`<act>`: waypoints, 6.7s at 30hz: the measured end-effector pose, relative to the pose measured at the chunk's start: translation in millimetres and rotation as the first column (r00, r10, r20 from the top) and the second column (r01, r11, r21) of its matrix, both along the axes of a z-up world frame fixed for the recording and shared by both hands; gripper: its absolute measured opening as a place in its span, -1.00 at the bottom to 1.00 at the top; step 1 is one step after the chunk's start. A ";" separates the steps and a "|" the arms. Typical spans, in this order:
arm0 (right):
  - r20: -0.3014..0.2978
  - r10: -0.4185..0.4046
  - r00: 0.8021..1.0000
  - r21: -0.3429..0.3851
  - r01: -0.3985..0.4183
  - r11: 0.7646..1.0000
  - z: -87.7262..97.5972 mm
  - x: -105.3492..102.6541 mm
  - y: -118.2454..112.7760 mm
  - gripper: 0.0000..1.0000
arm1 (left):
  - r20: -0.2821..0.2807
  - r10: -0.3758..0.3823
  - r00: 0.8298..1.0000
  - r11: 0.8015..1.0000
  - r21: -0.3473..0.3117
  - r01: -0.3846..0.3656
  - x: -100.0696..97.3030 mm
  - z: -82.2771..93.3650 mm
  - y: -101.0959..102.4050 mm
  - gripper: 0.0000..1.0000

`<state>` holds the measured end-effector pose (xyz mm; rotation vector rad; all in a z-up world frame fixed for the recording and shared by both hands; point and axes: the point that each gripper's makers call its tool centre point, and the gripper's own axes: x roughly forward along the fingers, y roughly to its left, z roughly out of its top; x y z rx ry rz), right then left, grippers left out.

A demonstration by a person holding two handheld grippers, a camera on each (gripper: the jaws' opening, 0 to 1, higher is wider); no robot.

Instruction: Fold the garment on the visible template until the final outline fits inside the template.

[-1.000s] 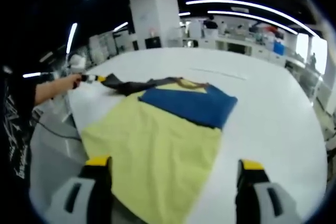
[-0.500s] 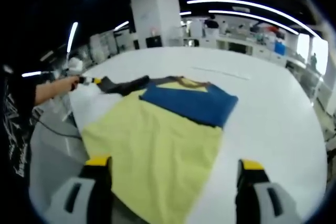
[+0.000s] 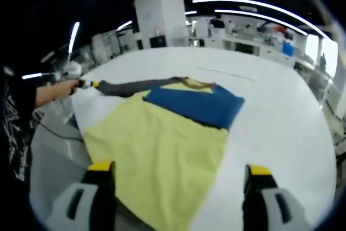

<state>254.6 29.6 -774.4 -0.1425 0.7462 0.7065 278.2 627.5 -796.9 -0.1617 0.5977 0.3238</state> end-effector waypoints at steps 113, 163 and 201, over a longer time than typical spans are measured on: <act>0.123 0.132 0.984 0.064 -0.140 0.988 28.0 -17.5 35.6 0.99 | 0.366 -0.191 0.911 0.935 -0.215 0.282 126.4 134.2 -220.9 -0.98; 0.065 0.100 0.993 0.075 -0.104 0.992 10.3 -17.5 25.5 0.98 | 0.409 -0.515 0.753 0.726 -0.259 0.637 169.4 106.8 -435.5 -0.98; -0.008 0.056 0.998 0.066 -0.055 0.996 -15.1 -17.8 21.8 0.98 | 0.317 -0.688 0.653 0.550 -0.359 0.754 144.0 22.6 -549.3 -0.99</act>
